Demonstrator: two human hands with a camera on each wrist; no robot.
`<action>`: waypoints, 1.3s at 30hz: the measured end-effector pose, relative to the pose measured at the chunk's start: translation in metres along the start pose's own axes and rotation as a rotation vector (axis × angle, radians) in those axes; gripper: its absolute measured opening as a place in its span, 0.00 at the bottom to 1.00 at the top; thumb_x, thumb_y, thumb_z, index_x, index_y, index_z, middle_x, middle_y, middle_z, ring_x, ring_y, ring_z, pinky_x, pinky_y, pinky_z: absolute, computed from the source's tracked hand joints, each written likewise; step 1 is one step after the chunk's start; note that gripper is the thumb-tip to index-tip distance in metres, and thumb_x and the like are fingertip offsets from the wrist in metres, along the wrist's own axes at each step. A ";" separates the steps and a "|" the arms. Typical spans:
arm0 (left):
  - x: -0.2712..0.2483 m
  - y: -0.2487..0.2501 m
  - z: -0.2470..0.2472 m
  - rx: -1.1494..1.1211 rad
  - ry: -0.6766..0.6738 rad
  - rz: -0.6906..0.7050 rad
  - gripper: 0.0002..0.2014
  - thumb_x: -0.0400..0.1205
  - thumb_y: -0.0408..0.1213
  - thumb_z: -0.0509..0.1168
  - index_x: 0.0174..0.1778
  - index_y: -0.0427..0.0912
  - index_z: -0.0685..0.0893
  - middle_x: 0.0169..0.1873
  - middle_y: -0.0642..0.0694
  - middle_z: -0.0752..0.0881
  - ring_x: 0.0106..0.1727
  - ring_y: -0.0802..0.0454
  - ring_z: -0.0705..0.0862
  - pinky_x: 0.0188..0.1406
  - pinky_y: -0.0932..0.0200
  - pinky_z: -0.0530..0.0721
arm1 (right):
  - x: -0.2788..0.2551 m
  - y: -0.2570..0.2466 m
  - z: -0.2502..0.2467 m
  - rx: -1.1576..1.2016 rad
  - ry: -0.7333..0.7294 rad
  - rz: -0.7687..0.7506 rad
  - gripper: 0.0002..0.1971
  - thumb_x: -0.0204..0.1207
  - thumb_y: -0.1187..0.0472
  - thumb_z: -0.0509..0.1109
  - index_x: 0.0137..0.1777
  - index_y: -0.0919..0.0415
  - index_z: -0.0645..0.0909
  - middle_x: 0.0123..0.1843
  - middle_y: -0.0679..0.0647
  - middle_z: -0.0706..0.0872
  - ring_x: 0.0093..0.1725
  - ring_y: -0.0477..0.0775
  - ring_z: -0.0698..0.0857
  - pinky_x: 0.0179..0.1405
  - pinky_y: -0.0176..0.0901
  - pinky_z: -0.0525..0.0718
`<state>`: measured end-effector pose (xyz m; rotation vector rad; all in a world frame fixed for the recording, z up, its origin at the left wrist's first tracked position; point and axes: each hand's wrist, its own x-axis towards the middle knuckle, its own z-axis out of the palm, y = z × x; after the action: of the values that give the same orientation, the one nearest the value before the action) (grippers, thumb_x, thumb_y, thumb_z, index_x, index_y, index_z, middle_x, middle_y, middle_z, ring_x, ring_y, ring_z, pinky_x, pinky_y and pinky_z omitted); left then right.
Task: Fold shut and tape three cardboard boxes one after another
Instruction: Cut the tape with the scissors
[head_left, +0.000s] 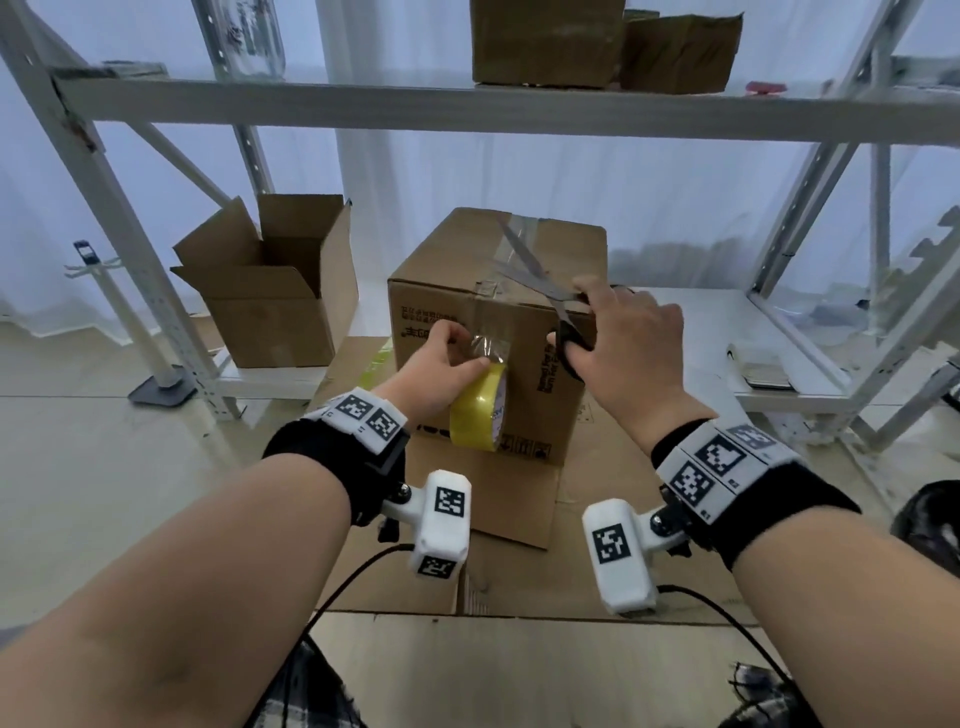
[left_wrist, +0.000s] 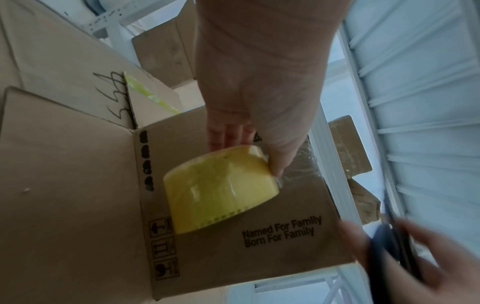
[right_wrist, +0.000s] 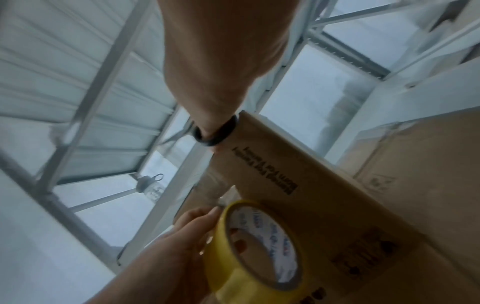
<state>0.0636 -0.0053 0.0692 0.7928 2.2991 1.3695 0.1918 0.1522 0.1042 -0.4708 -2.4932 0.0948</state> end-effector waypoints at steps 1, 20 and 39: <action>0.002 -0.001 0.001 0.053 0.028 0.044 0.16 0.82 0.43 0.66 0.64 0.48 0.71 0.57 0.45 0.81 0.55 0.48 0.82 0.60 0.49 0.82 | 0.006 -0.006 0.002 -0.072 -0.039 0.038 0.27 0.78 0.48 0.68 0.76 0.50 0.67 0.64 0.55 0.81 0.66 0.61 0.75 0.61 0.53 0.66; 0.034 -0.002 -0.019 0.801 0.307 0.319 0.37 0.77 0.57 0.67 0.80 0.61 0.59 0.81 0.52 0.58 0.83 0.46 0.47 0.79 0.36 0.42 | 0.084 -0.019 -0.001 0.178 -0.370 0.191 0.28 0.70 0.54 0.80 0.62 0.67 0.72 0.50 0.56 0.77 0.52 0.57 0.78 0.46 0.45 0.73; 0.030 0.002 -0.031 0.764 0.294 0.327 0.30 0.80 0.53 0.65 0.78 0.61 0.64 0.78 0.50 0.63 0.80 0.46 0.56 0.76 0.41 0.51 | 0.090 -0.018 0.007 -0.062 -0.236 0.106 0.09 0.79 0.68 0.61 0.46 0.68 0.83 0.37 0.58 0.80 0.43 0.60 0.79 0.39 0.45 0.73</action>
<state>0.0240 -0.0073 0.0849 1.3009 3.0812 0.7051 0.1137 0.1673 0.1499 -0.6508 -2.7075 0.1214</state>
